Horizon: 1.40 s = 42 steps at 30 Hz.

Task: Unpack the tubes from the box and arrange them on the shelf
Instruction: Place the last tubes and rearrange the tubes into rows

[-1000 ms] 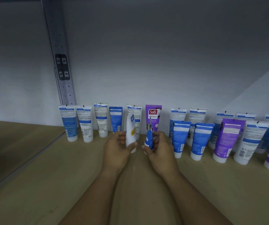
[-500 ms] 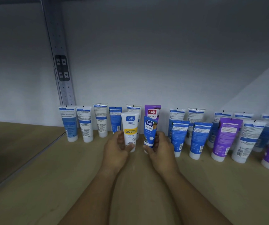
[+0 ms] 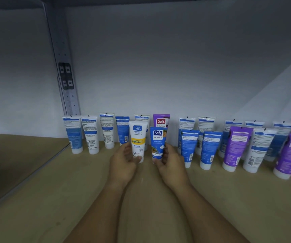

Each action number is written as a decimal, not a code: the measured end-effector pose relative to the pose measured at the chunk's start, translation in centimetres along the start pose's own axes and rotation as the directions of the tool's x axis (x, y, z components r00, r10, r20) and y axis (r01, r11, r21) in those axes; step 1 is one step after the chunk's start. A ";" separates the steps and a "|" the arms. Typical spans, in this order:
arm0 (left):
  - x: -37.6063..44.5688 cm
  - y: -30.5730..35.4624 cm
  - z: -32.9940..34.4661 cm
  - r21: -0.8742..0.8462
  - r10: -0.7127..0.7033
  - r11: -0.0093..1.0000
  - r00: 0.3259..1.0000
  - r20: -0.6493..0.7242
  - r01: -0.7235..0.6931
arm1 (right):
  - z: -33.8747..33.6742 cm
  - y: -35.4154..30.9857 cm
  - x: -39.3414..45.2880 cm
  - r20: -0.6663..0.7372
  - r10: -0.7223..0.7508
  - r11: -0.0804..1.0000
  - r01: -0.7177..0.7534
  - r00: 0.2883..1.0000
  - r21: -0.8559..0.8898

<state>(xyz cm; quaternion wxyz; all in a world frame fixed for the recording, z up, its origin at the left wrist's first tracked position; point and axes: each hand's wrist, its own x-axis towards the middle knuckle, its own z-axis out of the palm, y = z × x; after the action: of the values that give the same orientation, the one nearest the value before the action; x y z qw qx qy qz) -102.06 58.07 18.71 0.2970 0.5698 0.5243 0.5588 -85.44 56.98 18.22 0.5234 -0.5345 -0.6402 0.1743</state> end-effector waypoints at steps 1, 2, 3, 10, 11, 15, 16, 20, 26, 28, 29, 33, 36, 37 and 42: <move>-0.2 0.0 0.0 0.002 -0.007 1.000 1.000 -0.016 0.008 | -0.2 -0.1 -0.2 0.000 0.001 1.000 -0.001 1.000 -0.004; -0.4 0.0 -0.1 0.010 -0.014 1.000 0.999 -0.040 0.014 | -0.4 -0.3 -0.5 0.004 0.010 1.000 -0.010 1.000 -0.017; -0.7 0.2 -0.1 0.026 -0.023 0.999 0.997 -0.074 0.025 | -0.7 -0.4 -0.9 0.008 0.020 0.999 -0.020 1.000 -0.034; -4.6 2.3 0.8 0.069 -0.040 0.996 0.984 -0.174 0.052 | -3.6 -0.6 -3.9 -0.043 0.141 0.987 -0.144 0.989 -0.065; -4.9 2.4 1.3 0.088 -0.042 0.995 0.989 -0.141 0.055 | -4.2 -0.5 -4.2 -0.085 0.150 0.985 -0.156 0.985 -0.073; -6.2 3.4 4.0 0.093 -0.011 0.996 0.999 -0.030 0.014 | -7.4 0.6 -5.0 -0.302 0.155 0.973 -0.198 0.940 -0.115; -6.4 3.6 4.8 0.080 -0.019 0.997 1.000 -0.002 0.019 | -8.2 0.8 -5.0 -0.344 0.156 0.969 -0.212 0.926 -0.131; -6.2 4.3 8.2 0.042 0.003 0.999 0.998 0.060 -0.005 | -11.1 2.0 -4.4 -0.427 0.149 0.944 -0.257 0.892 -0.208; -5.0 4.2 12.1 0.013 0.088 0.996 0.989 0.121 -0.090 | -11.3 2.9 -2.6 -0.404 0.084 0.975 -0.159 0.911 -0.157; -4.6 4.1 12.8 0.037 0.111 0.993 0.988 0.106 -0.115 | -11.0 3.5 -2.0 -0.387 0.108 0.979 -0.166 0.916 -0.120; -4.5 4.2 13.0 0.039 0.121 0.991 0.987 0.108 -0.125 | -11.0 3.8 -1.7 -0.378 0.130 0.976 -0.185 0.917 -0.114; -4.2 4.2 13.4 0.057 0.147 0.986 0.982 0.118 -0.155 | -11.0 4.6 -1.1 -0.367 0.140 0.970 -0.203 0.920 -0.137; -3.9 4.1 13.5 0.105 0.167 0.978 0.978 0.121 -0.180 | -10.9 4.8 -1.0 -0.358 0.110 0.978 -0.165 0.927 -0.127; -3.8 4.0 13.5 0.109 0.178 0.976 0.977 0.119 -0.191 | -10.9 4.9 -1.0 -0.352 0.107 0.983 -0.153 0.930 -0.105; -3.9 4.0 13.3 0.165 0.222 0.955 0.962 0.161 -0.248 | -11.0 5.8 -1.1 -0.311 0.115 0.978 -0.162 0.943 -0.131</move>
<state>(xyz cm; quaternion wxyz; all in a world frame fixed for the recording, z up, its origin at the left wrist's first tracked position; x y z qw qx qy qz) -87.69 56.61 18.53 0.2107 0.6911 0.4798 0.4978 -73.25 54.47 17.49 0.5583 -0.6377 -0.5251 0.0766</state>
